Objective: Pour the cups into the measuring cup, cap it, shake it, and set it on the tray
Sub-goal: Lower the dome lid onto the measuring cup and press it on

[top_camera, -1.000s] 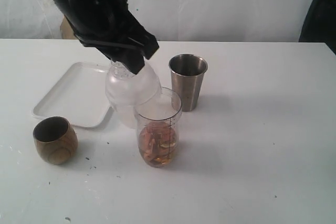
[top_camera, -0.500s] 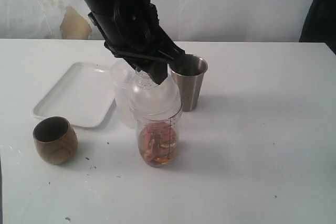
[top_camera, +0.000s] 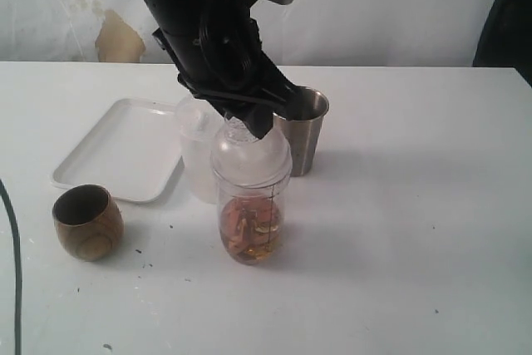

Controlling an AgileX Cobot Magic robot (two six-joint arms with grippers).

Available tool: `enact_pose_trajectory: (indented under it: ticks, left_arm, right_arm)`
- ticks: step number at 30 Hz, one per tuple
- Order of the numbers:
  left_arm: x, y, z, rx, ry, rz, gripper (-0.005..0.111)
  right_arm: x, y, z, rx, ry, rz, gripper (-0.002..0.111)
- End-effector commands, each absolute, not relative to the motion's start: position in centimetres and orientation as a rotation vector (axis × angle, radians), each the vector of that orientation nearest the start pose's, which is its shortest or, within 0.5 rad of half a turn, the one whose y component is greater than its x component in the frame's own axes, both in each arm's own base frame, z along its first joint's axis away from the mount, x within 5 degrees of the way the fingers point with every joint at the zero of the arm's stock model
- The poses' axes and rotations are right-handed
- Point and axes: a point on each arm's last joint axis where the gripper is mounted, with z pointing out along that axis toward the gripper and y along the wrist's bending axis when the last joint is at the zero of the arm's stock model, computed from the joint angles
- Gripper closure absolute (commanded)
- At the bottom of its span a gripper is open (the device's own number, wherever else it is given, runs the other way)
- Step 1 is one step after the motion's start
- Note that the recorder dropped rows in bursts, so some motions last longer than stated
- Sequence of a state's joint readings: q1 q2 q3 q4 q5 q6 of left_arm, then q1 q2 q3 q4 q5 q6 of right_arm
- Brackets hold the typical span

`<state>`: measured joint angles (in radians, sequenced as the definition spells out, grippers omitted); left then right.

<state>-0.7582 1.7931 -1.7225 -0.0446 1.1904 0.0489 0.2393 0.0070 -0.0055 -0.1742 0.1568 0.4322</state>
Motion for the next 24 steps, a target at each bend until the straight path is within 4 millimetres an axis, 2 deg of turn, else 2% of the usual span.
enact_pose_trajectory:
  ticks: [1,20,24]
  left_arm:
    - [28.09,-27.27,33.00,1.062,2.526,-0.268,0.107]
    - [27.63,-26.85,32.74,1.117,2.580,-0.233,0.107]
    - [27.78,-26.94,33.64,1.106,2.551,-0.241,0.107]
  right_arm:
    - [5.52,1.11,19.97,0.026,1.644,0.354,0.108]
    - [5.52,1.11,19.95,0.048,1.646,0.373,0.108]
    - [5.52,1.11,19.95,0.048,1.646,0.373,0.108]
